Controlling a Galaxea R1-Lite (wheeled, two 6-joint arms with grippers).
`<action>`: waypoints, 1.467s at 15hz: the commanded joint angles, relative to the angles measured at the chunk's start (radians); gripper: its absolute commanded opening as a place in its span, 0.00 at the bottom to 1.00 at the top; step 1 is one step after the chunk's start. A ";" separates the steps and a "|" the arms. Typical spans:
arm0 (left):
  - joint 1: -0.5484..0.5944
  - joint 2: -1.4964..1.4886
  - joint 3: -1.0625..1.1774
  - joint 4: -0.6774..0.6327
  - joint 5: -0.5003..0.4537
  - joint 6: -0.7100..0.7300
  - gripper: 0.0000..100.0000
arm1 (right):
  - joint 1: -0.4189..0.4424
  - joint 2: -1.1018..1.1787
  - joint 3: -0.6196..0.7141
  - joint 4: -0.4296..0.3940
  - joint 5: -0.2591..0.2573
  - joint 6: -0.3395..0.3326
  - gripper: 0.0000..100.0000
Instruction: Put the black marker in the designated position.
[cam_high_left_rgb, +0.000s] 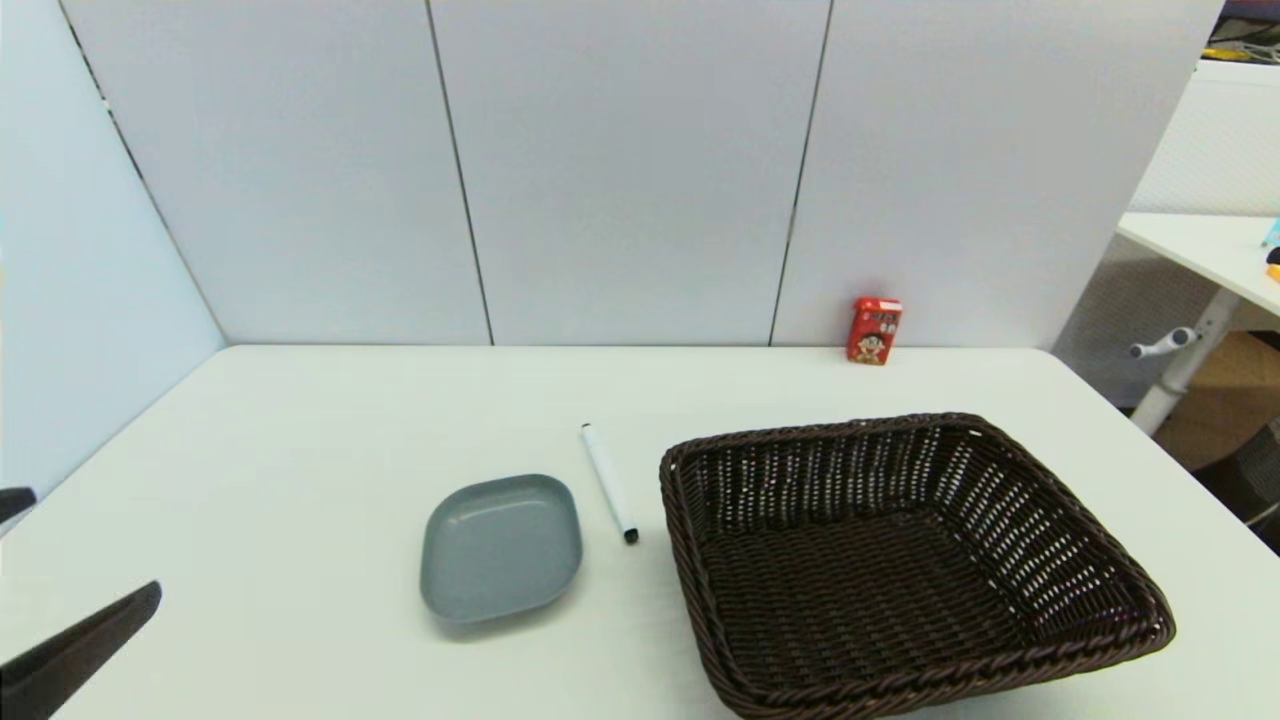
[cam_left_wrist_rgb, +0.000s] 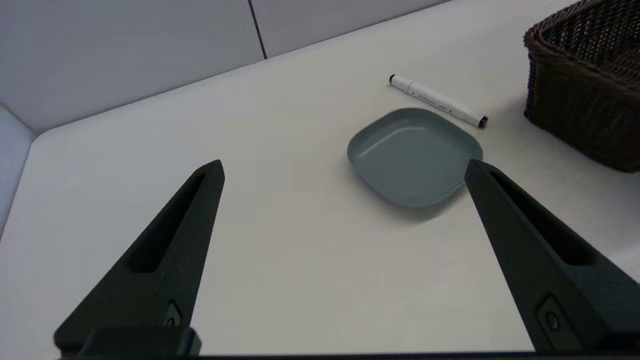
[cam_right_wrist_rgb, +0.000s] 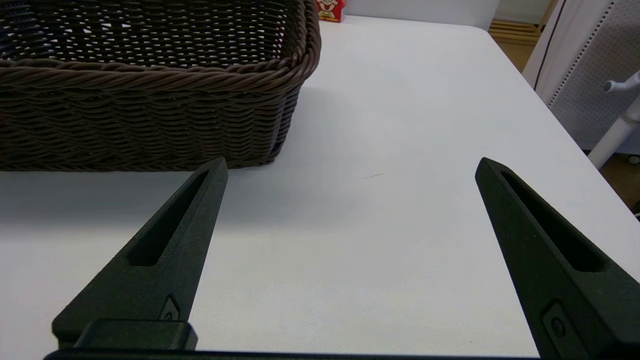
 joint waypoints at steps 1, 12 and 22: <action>0.048 -0.242 0.146 -0.016 -0.006 0.008 1.00 | 0.000 0.001 0.000 0.000 0.000 -0.001 1.00; 0.201 -0.538 0.382 -0.004 -0.001 -0.014 1.00 | 0.000 0.001 0.000 0.000 0.000 -0.001 1.00; 0.201 -0.570 0.469 -0.027 0.126 -0.162 1.00 | 0.000 0.001 0.000 0.000 0.000 -0.001 1.00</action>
